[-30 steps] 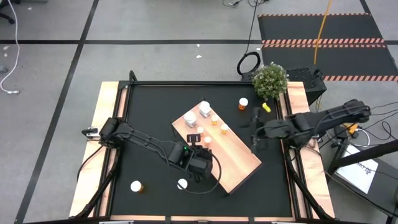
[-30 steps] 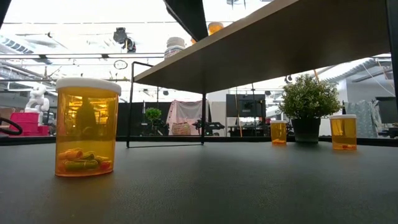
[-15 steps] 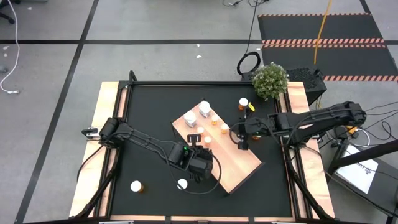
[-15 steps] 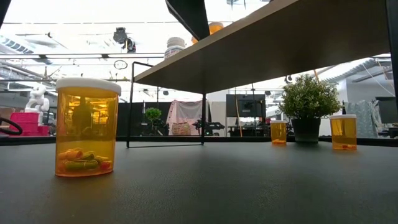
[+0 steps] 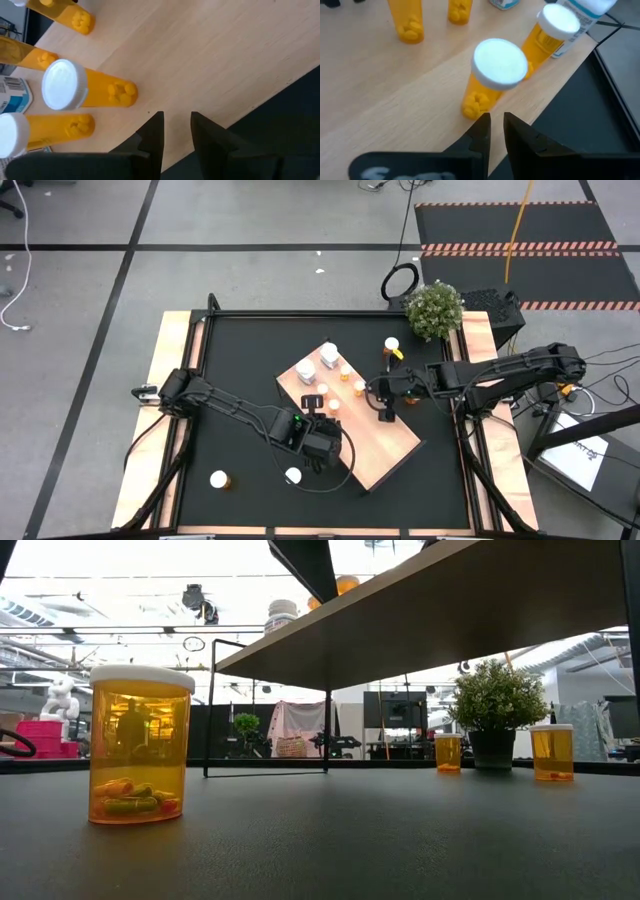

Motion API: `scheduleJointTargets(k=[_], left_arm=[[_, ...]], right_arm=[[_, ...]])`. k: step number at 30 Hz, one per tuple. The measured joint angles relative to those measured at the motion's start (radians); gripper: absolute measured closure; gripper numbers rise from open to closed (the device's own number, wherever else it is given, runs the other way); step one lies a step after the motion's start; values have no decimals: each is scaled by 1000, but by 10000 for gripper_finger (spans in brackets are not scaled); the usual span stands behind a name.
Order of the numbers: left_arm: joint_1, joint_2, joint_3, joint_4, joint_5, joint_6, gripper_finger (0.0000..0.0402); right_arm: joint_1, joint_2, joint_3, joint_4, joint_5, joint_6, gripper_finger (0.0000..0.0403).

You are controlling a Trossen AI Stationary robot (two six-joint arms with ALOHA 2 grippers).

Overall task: Pick and place medicine bottles onto shelf by color
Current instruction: Put the large orange pill bottle on the shelf

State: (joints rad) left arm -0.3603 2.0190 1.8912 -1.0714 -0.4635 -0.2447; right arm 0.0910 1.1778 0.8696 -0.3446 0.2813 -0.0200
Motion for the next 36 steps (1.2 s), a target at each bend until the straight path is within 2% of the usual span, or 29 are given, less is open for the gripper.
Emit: scheduleJointTargets(k=[9, 13, 16, 23, 27, 32, 36], left_arm=[[-1, -5, 0, -1, -2, -1, 302], [-17, -35, 1, -51, -12, -4, 302], [-48, -81, 0, -130, -82, -45, 302], [-109, -210, -6, -156, -253, -34, 302], [-121, -280, -94, -127, -308, -33, 302], [-130, -417, -315, -50, -364, -93, 302], [-131, -545, -474, 58, -369, -132, 302]], right_arm=[[0, 0, 0, -2, 0, -10, 358], [0, -25, 0, -32, 0, -25, 358], [0, -69, 0, -83, 0, -21, 358], [-21, -202, 0, -168, 41, -64, 358], [-82, -239, 1, -159, 85, -110, 358], [-210, -225, 1, -172, 81, -165, 358], [-335, -202, 2, -168, -29, -237, 358]])
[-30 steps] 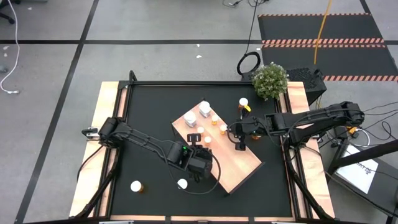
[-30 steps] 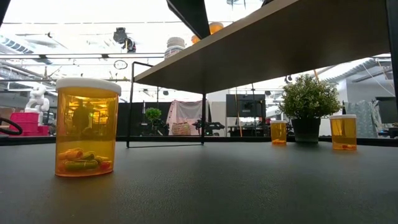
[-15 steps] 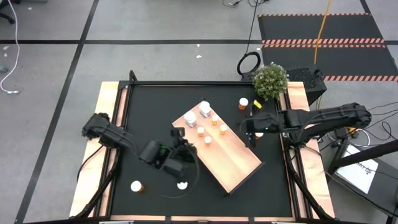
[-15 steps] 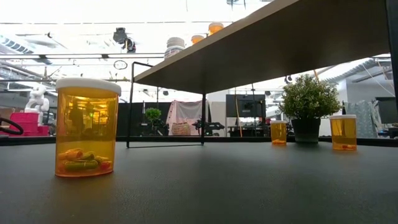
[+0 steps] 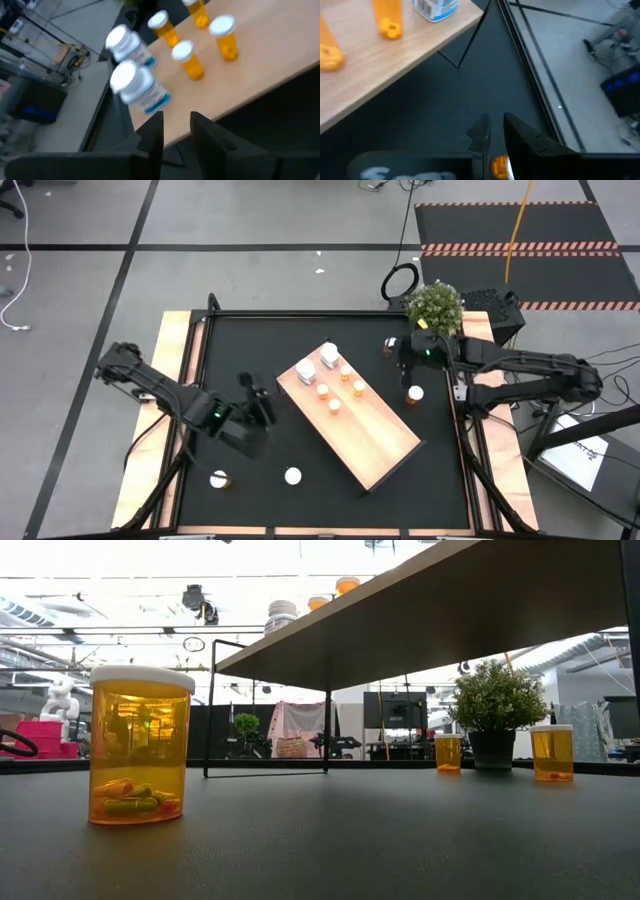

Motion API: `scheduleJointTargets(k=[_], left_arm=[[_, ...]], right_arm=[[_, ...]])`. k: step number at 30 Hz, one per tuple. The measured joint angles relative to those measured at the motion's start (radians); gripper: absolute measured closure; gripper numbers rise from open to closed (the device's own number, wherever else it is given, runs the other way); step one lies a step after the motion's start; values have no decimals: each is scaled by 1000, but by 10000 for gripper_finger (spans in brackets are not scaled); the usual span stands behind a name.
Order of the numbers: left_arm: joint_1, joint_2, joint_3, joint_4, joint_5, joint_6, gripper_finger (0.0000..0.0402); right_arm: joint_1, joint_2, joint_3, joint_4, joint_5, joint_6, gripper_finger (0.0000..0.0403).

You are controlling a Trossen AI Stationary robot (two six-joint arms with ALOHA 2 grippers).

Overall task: Pick and place medicine bottles onto shelf by color
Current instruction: Put the large orange pill bottle on the shelf

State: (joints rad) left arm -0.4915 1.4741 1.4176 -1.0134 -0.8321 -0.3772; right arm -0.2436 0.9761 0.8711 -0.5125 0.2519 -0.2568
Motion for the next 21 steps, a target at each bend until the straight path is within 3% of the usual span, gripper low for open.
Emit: scheduleJointTargets(k=[5, 10, 15, 21], left_arm=[[0, -116, -177, 197, 15, 42, 303], [13, -161, -297, 355, 92, 144, 302], [40, -163, -319, 387, 163, 173, 302], [61, -163, -319, 387, 185, 169, 302]], right_arm=[[-167, 58, 45, -20, -173, -73, 358], [-285, 184, 160, -156, -273, -147, 349], [-351, 330, 274, -278, -283, -215, 301], [-409, 446, 320, -343, -284, -248, 226]])
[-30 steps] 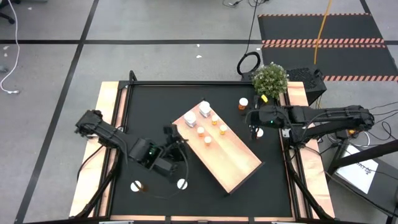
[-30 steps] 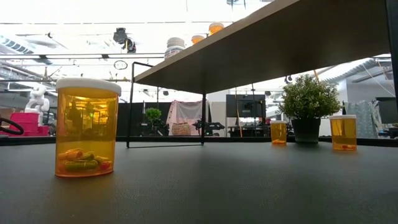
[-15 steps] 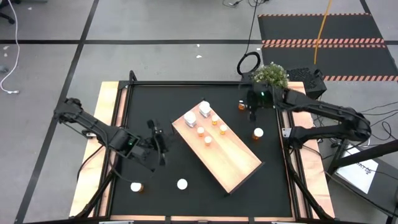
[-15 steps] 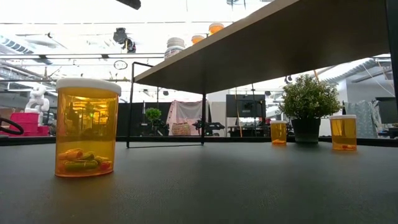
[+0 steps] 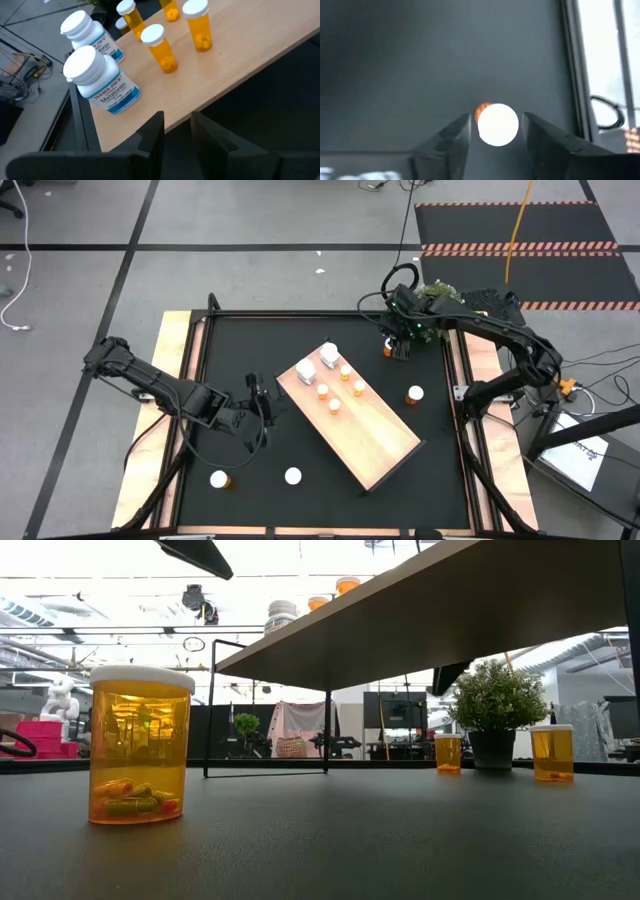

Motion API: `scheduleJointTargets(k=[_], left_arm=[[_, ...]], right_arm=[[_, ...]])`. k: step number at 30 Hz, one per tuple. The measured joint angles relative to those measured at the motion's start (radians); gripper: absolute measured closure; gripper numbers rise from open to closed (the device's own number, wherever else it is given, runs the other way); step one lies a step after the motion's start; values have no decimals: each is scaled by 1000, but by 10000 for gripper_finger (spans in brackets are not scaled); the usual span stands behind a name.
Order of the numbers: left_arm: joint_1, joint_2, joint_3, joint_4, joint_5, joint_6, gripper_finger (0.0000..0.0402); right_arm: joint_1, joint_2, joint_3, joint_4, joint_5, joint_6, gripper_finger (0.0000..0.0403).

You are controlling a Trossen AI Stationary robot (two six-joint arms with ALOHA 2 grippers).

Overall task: Pick and place medicine bottles onto shelf by color
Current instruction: Put the large orange pill bottle on the shelf

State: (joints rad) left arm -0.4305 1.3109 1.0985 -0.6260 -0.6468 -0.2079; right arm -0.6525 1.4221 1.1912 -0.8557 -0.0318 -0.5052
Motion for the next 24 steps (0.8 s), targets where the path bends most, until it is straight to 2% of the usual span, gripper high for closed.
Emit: scheduleJointTargets(k=[6, 10, 14, 24], left_arm=[[-1, 0, 0, -6, 3, 0, 302], [-1, 0, 0, -6, 3, 1, 302], [-1, 0, 0, -6, 3, 1, 302], [-1, 0, 0, -6, 3, 0, 302]], right_arm=[[-37, 49, 0, -25, -1, 22, 147], [-55, 54, 0, -10, -26, 23, 111], [-56, 53, -16, 27, -26, 26, 99], [-55, 53, -75, 80, -26, -19, 99]])
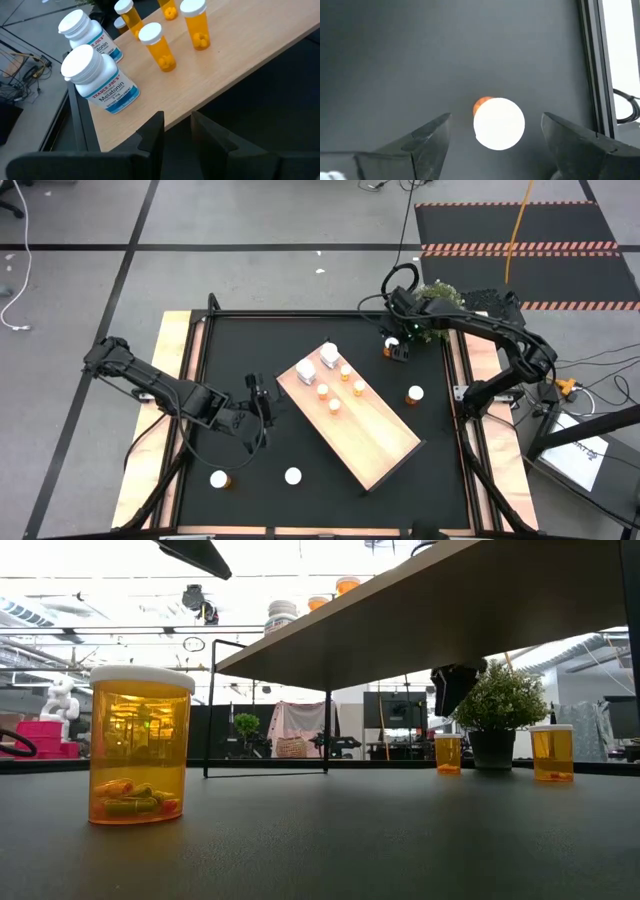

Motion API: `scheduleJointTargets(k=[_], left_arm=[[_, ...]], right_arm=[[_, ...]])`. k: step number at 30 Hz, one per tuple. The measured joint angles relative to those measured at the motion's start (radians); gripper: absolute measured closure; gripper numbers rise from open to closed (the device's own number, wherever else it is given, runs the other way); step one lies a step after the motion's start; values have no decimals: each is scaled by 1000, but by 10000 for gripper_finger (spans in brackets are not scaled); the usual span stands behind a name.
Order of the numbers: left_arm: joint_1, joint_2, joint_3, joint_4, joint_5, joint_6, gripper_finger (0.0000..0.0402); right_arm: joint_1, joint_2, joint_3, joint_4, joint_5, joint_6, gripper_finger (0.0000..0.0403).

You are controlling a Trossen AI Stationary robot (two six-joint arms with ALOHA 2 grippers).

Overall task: Pick and place medicine bottles onto shelf by color
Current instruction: Put the large orange pill bottle on the shelf

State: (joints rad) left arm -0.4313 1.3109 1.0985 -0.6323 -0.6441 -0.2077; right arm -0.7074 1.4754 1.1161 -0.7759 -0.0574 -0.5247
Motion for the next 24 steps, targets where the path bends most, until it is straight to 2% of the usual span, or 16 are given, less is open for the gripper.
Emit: scheduleJointTargets(k=[24], left_arm=[[0, 0, 0, 1, 0, -3, 302]], right_arm=[[-32, 137, -25, 46, 18, 67, 99]])
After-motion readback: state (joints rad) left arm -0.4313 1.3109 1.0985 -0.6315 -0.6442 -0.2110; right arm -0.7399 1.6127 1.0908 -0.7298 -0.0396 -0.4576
